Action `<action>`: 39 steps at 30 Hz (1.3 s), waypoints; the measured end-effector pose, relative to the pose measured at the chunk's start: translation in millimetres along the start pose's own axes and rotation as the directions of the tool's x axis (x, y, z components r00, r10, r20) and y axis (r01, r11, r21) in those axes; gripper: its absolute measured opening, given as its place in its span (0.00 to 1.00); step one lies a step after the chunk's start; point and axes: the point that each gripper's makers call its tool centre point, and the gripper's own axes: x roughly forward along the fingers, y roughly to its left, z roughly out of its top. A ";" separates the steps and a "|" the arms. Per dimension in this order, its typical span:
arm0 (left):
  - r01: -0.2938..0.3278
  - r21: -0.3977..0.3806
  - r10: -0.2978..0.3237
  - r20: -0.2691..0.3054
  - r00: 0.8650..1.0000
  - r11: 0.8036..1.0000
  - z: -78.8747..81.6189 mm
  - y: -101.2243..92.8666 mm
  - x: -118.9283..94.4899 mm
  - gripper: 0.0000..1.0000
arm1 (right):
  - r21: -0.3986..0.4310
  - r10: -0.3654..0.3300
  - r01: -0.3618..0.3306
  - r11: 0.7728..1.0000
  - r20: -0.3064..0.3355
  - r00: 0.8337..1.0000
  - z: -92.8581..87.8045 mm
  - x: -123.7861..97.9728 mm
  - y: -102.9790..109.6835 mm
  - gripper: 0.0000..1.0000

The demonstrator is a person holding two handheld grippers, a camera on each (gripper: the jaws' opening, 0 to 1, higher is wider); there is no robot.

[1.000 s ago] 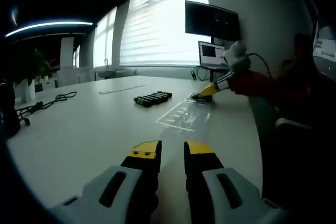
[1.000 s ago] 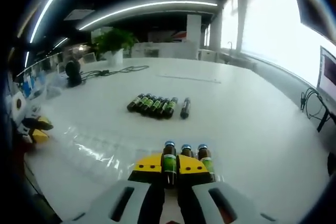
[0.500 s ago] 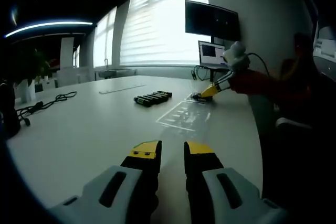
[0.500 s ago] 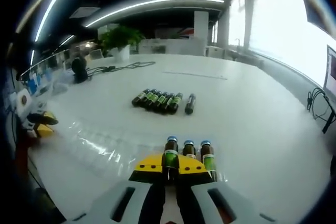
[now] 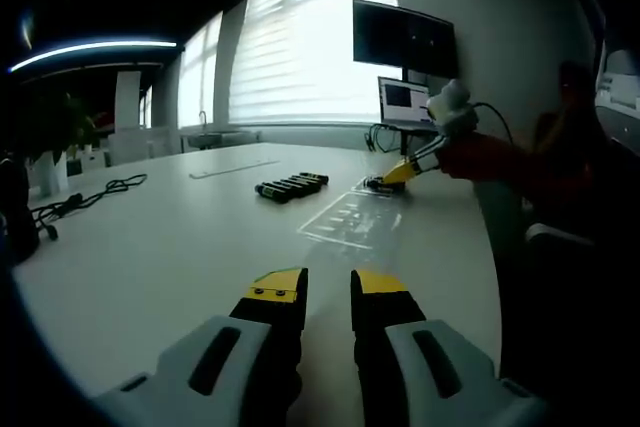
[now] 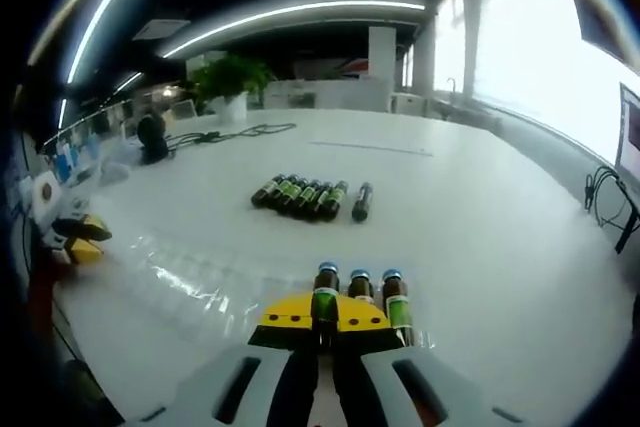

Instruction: Grip medicine bottles put into box

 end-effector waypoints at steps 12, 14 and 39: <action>0.000 -0.001 0.000 0.001 1.000 1.000 0.0 -0.3 -0.3 0.12 | -0.010 -0.014 0.014 1.000 -0.004 1.000 0.0 -0.1 0.4 0.01; 0.000 -0.001 0.000 0.001 1.000 1.000 0.1 -0.4 -0.5 0.12 | -0.007 -0.014 0.014 1.000 -0.002 1.000 -0.3 0.0 0.4 0.01; 0.001 -0.004 -0.001 0.004 1.000 1.000 0.5 0.2 -0.8 0.12 | -0.016 -0.025 0.025 1.000 -0.033 0.999 -3.5 2.4 0.0 0.01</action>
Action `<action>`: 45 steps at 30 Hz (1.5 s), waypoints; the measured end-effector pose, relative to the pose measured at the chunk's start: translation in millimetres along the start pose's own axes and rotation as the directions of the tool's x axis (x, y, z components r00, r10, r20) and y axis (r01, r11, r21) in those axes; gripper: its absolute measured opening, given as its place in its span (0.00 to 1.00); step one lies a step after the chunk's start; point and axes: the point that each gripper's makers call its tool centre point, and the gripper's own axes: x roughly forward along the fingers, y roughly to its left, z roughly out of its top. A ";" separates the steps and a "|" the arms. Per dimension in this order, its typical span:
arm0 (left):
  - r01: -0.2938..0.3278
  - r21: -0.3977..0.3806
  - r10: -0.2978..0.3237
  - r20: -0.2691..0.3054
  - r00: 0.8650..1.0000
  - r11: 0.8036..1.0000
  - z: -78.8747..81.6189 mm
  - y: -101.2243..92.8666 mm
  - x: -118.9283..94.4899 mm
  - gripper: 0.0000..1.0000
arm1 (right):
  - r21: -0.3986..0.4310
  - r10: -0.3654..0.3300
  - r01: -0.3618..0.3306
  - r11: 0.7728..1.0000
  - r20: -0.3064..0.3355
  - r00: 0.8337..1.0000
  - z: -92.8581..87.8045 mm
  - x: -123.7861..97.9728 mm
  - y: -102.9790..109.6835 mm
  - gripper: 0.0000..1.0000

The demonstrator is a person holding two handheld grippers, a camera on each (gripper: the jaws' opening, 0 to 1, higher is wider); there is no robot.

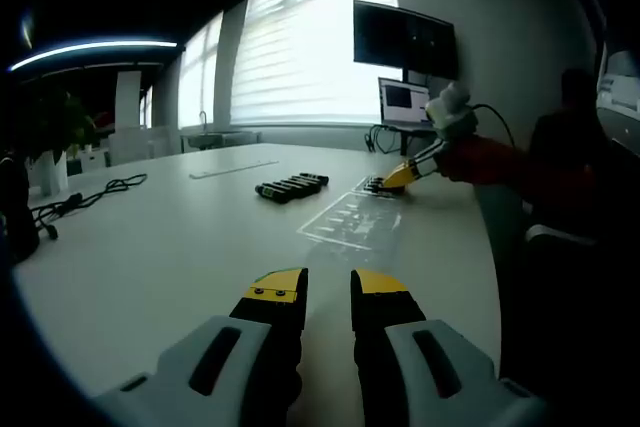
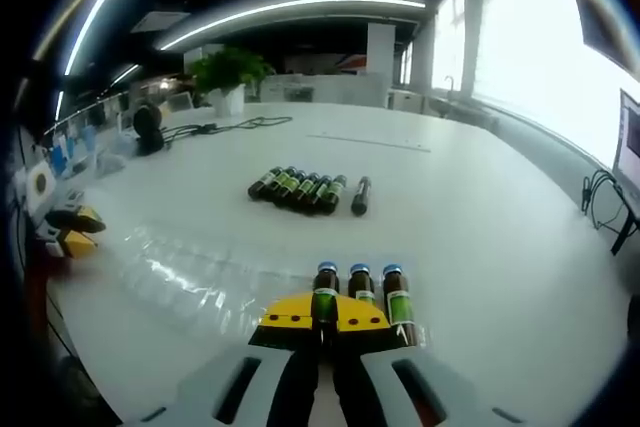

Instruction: Grip medicine bottles put into box

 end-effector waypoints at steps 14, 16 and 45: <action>0.001 0.000 -0.001 0.002 1.000 1.000 0.1 0.0 0.3 0.12 | -0.027 0.021 -0.020 0.999 0.009 1.000 8.6 -1.2 4.2 0.00; 0.001 0.000 -0.001 0.001 1.000 1.000 0.0 0.0 0.5 0.12 | -0.030 0.018 -0.018 0.999 0.015 1.000 11.1 -1.4 3.0 0.00; 0.004 -0.002 -0.004 0.000 1.000 1.000 0.2 -0.6 0.8 0.12 | -0.077 0.049 -0.043 0.996 0.075 0.996 45.9 21.5 -13.5 0.03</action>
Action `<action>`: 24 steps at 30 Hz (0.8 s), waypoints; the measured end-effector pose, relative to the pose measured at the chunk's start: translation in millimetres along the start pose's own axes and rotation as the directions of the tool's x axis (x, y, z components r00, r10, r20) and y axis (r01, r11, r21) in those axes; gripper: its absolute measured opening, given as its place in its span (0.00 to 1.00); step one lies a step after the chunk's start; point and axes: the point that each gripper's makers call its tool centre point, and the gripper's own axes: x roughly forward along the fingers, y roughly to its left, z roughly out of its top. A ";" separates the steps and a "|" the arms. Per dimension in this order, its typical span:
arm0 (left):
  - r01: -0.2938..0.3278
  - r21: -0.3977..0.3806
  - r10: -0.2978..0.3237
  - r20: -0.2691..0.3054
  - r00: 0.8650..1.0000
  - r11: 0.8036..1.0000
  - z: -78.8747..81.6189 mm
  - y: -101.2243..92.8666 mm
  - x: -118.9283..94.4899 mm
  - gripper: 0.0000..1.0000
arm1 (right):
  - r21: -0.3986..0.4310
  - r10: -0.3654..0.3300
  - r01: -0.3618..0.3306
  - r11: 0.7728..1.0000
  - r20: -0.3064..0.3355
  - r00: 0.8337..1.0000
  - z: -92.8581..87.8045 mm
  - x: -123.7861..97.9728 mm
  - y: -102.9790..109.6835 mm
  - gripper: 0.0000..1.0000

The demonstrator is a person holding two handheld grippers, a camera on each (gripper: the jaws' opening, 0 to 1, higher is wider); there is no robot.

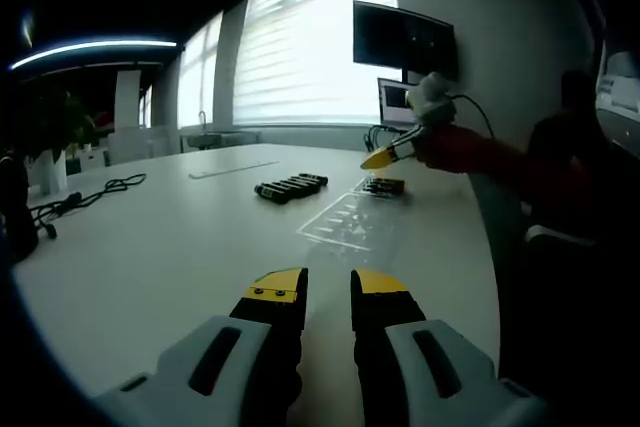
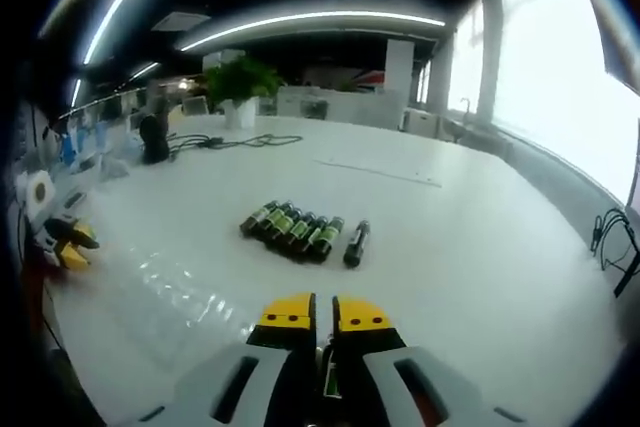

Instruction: Grip medicine bottles put into box

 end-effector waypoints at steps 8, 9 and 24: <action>0.001 0.001 -0.001 0.002 1.000 1.000 0.1 -0.1 0.0 0.12 | -0.021 -0.006 0.006 1.000 0.013 1.000 10.6 12.1 -5.2 0.04; 0.001 0.000 -0.001 0.002 1.000 1.000 0.2 0.0 0.0 0.12 | -0.023 -0.005 0.006 1.000 0.013 1.000 12.3 14.4 -6.3 0.04; 0.001 0.001 -0.001 0.002 1.000 1.000 -0.1 -0.1 0.1 0.12 | -0.045 -0.020 0.021 0.999 0.009 1.000 28.1 46.0 -16.2 0.07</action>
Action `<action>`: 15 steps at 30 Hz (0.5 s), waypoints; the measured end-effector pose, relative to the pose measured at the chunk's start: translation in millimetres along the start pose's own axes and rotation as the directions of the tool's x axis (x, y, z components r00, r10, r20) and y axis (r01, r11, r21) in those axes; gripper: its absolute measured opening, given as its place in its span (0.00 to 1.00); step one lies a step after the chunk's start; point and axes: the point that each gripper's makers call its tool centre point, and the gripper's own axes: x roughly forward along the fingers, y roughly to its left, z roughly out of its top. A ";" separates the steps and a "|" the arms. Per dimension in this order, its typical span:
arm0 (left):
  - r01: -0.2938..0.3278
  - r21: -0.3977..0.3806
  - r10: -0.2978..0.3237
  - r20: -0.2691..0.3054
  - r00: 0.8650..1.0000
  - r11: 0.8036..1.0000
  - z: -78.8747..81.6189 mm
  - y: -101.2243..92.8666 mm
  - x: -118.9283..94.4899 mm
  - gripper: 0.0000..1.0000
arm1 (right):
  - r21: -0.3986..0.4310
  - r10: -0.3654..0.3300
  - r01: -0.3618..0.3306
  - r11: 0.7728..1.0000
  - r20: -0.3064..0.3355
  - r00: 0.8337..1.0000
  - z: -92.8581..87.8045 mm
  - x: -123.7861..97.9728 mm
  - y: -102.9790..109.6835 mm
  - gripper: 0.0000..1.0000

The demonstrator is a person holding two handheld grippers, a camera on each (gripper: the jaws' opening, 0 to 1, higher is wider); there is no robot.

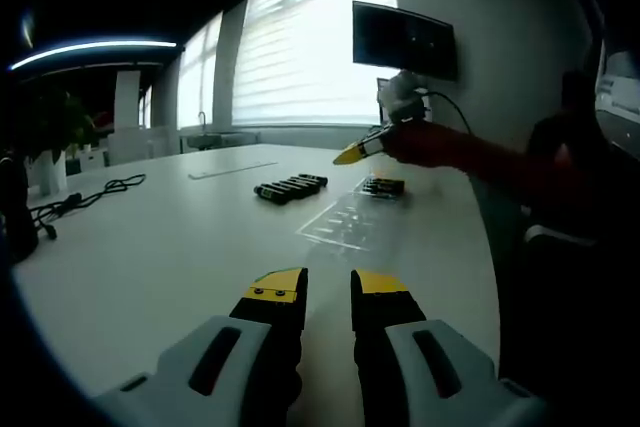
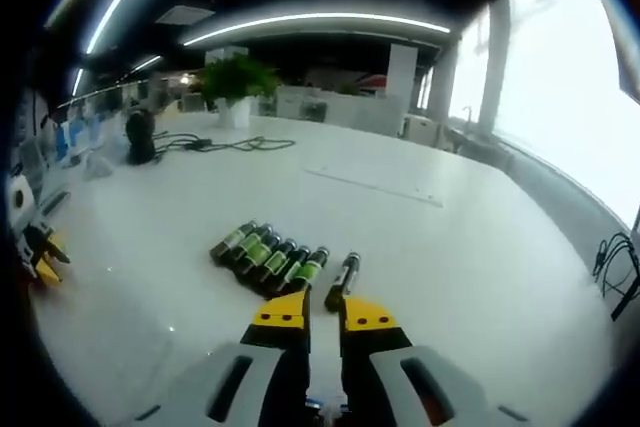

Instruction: Grip medicine bottles put into box

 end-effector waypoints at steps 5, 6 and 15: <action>0.000 0.000 0.000 0.000 1.000 1.000 -0.1 0.1 0.1 0.12 | -0.016 -0.007 0.007 1.000 -0.013 1.000 3.8 12.0 -2.7 0.08; 0.000 0.001 0.000 0.000 1.000 1.000 -0.1 0.1 0.1 0.12 | -0.015 -0.007 0.007 1.000 -0.014 1.000 4.0 14.1 -3.1 0.08; 0.000 -0.001 0.000 0.001 1.000 1.000 -0.3 0.4 -0.2 0.12 | -0.014 -0.015 0.015 1.000 -0.048 0.999 -3.4 41.5 -10.3 0.08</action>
